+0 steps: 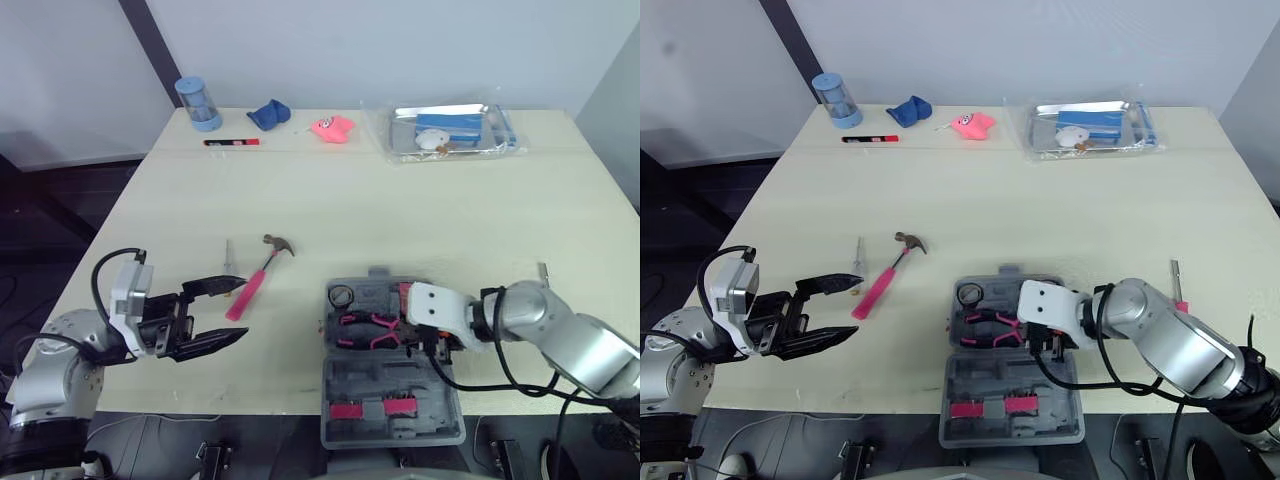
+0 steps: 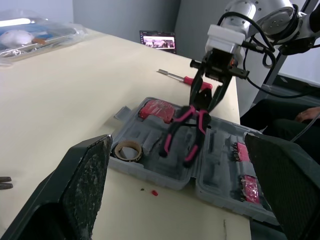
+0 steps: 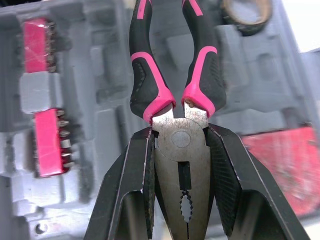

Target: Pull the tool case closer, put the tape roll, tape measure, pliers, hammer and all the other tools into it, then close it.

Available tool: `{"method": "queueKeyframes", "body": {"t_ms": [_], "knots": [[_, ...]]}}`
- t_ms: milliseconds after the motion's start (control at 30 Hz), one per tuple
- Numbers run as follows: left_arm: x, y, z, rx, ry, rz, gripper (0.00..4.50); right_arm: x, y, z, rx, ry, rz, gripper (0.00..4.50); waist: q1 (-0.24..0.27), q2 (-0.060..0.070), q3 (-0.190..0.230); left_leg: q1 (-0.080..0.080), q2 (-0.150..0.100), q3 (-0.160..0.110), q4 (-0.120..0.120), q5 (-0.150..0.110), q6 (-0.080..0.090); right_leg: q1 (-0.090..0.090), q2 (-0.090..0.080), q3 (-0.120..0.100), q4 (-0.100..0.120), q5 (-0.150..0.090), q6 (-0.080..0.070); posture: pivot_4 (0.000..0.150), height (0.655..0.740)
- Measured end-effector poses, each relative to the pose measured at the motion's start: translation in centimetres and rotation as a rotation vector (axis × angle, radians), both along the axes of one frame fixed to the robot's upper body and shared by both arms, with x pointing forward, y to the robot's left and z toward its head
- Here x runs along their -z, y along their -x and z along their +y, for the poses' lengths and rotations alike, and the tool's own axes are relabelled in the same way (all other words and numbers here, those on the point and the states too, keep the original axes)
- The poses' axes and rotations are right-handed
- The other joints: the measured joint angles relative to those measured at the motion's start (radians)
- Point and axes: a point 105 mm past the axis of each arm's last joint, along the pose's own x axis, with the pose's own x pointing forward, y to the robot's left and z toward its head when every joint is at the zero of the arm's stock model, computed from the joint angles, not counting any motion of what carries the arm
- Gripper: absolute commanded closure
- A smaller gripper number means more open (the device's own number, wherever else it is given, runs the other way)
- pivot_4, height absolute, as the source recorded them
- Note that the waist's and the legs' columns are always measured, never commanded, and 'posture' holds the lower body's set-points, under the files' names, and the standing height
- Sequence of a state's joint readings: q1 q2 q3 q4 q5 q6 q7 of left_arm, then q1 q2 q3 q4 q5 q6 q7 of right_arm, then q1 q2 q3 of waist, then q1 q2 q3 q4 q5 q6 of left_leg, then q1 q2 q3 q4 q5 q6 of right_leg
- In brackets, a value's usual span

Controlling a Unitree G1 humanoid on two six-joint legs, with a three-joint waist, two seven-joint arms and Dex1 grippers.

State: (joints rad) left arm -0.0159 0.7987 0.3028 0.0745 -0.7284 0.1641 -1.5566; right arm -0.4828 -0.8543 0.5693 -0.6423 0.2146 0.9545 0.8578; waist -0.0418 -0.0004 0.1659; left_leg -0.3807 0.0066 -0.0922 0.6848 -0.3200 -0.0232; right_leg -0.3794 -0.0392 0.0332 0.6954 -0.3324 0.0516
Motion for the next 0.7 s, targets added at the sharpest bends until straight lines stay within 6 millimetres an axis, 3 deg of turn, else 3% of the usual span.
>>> {"method": "queueKeyframes", "body": {"t_ms": [700], "knots": [[0.7, 0.7, -1.5, 0.044, -0.018, 0.008, 0.0, 1.9, -2.3, 2.0, -0.047, 0.029, -0.018, 3.54, -0.005, 0.0, 0.0, 0.001, 0.0, 0.0, 0.0, 0.0, 0.0, 0.0, 0.001, 0.0, 0.001, 0.0, 0.0, 0.15, 0.74]]}}
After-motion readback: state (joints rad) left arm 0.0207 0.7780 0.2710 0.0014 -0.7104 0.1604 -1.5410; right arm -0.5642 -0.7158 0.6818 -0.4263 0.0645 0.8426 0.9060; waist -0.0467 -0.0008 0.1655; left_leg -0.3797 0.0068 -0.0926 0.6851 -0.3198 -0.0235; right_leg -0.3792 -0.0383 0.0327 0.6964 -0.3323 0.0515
